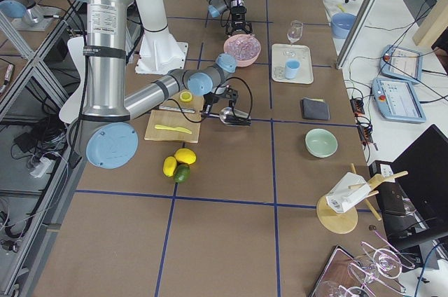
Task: Put ice in cup with scoop
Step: 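Lower the scoop onto the table and open the right gripper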
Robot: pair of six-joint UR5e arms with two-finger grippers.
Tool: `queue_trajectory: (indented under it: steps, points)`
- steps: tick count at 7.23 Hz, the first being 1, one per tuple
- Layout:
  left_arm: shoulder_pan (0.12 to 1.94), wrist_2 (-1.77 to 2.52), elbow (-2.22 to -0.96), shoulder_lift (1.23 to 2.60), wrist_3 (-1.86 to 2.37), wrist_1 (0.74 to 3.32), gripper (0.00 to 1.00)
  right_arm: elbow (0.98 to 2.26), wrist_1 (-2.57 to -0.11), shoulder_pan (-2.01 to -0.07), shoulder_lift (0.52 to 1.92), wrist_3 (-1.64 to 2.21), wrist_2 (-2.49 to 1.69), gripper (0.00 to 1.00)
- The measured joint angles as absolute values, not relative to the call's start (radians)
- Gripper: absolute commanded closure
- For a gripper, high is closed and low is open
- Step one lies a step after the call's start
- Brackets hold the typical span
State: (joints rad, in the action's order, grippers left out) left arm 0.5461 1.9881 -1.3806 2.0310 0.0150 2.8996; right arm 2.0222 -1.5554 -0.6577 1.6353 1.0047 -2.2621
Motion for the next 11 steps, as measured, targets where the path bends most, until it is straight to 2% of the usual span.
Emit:
queue_trajectory:
  steps: [4,5,6,11]
  points:
    - [0.546,1.988,-1.381,2.031,0.017,2.901,0.0,1.99,-1.536,-0.628,1.616,1.001,-2.26,1.0]
    - [0.547,1.988,-1.382,2.031,0.017,2.902,0.0,1.985,-1.535,-0.625,1.609,0.998,-2.259,0.15]
    - [0.547,1.989,-1.382,2.031,0.017,2.902,0.0,1.981,-1.535,-0.622,1.601,1.0,-2.258,0.0]
    - [0.547,1.988,-1.384,2.032,0.017,2.901,0.0,1.985,-1.536,-0.661,1.586,1.012,-2.231,0.0]
